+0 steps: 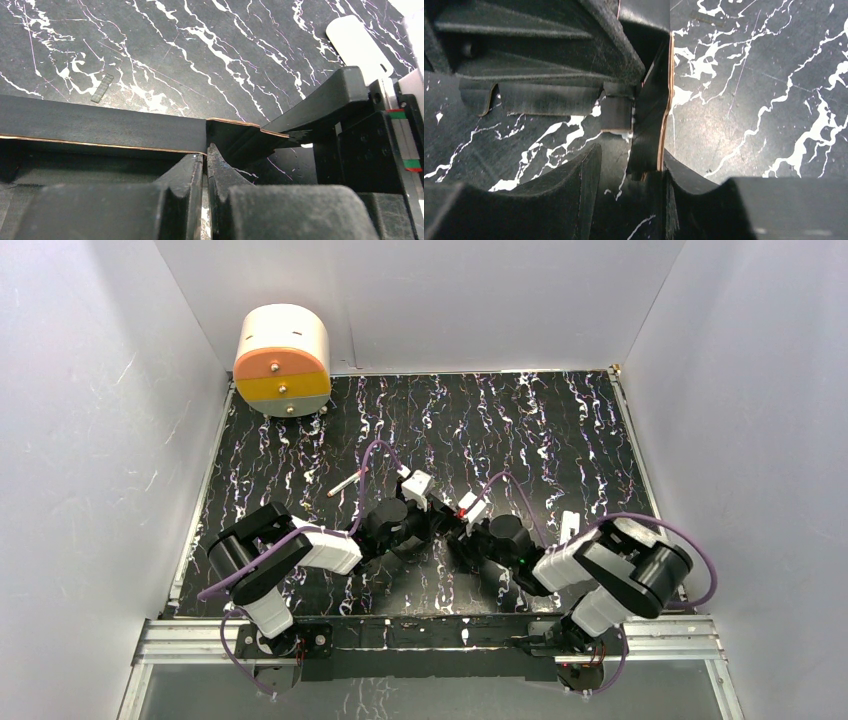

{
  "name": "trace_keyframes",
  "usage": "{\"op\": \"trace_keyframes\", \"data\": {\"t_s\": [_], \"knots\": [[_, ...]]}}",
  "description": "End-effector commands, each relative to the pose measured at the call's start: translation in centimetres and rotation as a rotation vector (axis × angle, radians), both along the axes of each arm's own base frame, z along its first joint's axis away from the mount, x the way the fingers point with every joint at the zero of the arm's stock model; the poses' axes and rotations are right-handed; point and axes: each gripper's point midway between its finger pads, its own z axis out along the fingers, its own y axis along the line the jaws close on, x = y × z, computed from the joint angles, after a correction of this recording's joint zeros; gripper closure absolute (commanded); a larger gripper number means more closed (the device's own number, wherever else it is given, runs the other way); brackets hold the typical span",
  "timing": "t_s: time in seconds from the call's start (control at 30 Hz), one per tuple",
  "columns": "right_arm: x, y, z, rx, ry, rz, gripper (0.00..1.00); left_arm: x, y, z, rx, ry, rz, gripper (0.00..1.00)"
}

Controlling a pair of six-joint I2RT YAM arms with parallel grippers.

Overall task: Fold the paper box
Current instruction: Fold the paper box at the center of the board.

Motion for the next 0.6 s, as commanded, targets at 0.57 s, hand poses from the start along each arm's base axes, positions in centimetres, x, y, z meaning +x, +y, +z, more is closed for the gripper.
{"op": "trace_keyframes", "data": {"t_s": [0.57], "knots": [[4.4, 2.9, 5.2, 0.213, -0.223, -0.069, 0.65, -0.8, 0.5, -1.8, 0.029, 0.073, -0.007, 1.0]]}}
